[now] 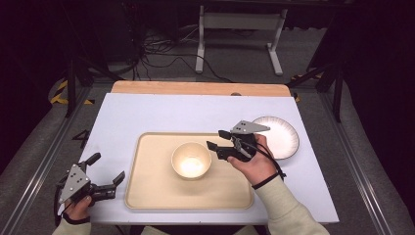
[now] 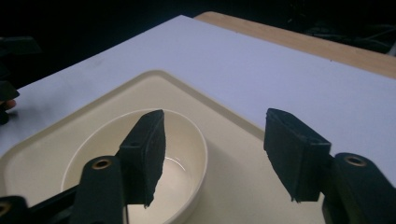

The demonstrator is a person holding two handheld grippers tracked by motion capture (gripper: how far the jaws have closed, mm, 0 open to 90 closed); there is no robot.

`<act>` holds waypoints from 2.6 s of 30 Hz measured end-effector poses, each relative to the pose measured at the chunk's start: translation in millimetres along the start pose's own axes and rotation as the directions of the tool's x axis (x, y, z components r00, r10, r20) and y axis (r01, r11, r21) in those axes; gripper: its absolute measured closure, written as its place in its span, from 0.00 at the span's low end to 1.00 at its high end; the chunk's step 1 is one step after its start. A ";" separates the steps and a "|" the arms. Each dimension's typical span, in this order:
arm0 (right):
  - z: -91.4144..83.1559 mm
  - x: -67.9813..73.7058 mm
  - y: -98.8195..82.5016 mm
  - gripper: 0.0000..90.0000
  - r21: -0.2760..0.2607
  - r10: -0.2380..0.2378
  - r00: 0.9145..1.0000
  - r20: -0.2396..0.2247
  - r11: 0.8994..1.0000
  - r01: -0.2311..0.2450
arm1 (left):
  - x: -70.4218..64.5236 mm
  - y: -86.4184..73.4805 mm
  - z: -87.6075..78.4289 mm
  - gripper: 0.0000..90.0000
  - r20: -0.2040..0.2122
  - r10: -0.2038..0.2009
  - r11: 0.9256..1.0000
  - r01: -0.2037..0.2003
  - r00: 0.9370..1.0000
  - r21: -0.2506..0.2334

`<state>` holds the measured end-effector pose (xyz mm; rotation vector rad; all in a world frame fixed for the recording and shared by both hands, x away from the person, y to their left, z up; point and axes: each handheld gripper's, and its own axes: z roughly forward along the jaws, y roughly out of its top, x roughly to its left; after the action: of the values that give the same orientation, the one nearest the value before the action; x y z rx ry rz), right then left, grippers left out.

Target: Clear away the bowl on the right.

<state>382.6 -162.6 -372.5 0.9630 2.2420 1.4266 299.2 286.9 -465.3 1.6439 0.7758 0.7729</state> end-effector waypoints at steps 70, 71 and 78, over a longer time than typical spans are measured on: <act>-71.7 -41.1 -101.6 0.19 -0.307 -0.144 0.988 0.048 0.939 0.152 | -1.1 0.7 0.2 0.00 0.016 0.000 1.000 0.000 1.000 -0.005; -70.6 -41.9 -104.0 0.19 -0.288 -0.140 0.989 0.051 0.946 0.149 | -1.1 0.7 0.2 0.00 0.016 0.000 1.000 0.000 1.000 -0.005; -67.3 -44.5 -109.7 0.20 -0.280 -0.127 0.990 0.061 0.950 0.139 | -1.2 0.7 0.3 0.00 0.015 0.000 1.000 0.000 1.000 -0.005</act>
<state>335.0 -268.8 -443.2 0.7273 1.9602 1.5946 298.8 285.6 -464.8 1.6436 0.7631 0.7606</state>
